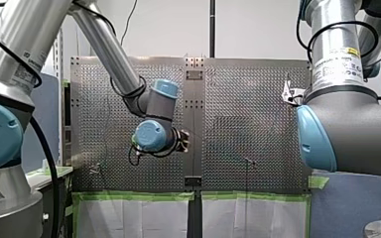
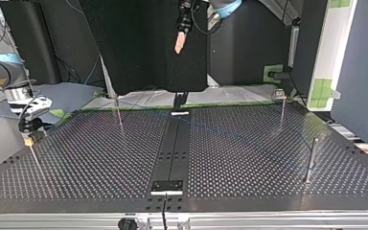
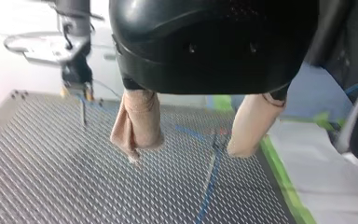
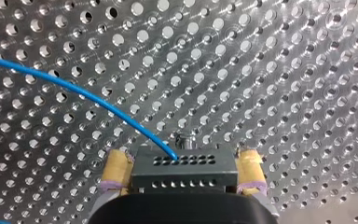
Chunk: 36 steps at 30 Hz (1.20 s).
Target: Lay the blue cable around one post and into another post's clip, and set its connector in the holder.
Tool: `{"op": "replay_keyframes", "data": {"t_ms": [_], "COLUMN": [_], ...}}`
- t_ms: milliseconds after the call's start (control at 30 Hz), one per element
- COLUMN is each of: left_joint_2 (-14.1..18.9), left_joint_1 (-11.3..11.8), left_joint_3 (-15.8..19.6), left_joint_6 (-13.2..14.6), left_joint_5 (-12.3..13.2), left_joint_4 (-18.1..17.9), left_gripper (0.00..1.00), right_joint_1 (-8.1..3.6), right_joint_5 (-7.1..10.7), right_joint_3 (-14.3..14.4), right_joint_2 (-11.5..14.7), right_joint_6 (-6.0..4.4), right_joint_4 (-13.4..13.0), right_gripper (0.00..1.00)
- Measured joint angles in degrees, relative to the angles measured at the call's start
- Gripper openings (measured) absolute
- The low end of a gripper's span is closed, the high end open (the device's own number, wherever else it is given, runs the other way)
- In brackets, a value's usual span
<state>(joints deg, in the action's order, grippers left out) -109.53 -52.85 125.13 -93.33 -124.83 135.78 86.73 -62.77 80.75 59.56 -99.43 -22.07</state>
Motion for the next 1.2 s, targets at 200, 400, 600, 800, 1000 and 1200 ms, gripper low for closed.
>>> {"op": "replay_keyframes", "data": {"t_ms": [200,400,600,800,1000,1200], "left_joint_2": [0.0,0.01,0.0,0.0,0.0,-0.01], "left_joint_1": [-0.74,-0.75,-0.61,-0.52,-0.45,-0.44], "left_joint_3": [0.09,0.52,0.6,0.61,0.62,0.62], "left_joint_6": [-0.03,-0.23,-0.31,-0.43,-0.45,-0.48], "left_joint_5": [-0.01,-0.01,0.02,0.05,0.2,0.23], "left_joint_4": [-3.58,-7.21,-10.57,-14.21,-17.54,-21.23], "left_gripper": [1.0,1.0,1.0,1.0,1.0,1.0], "right_joint_1": [-0.03,-0.12,-0.17,-0.27,-0.35,-0.42], "right_joint_5": [-0.07,-0.48,-0.94,-1.6,-2.24,-4.05], "right_joint_3": [0.01,0.01,0.0,0.0,0.0,0.0], "right_joint_2": [0.0,-0.01,0.0,0.0,0.0,0.0], "right_joint_6": [0.01,0.01,0.01,0.04,0.0,-0.12], "right_joint_4": [0.0,0.02,0.1,0.19,0.27,0.37], "right_gripper": [0.99,0.99,0.99,0.99,0.99,0.99]}}
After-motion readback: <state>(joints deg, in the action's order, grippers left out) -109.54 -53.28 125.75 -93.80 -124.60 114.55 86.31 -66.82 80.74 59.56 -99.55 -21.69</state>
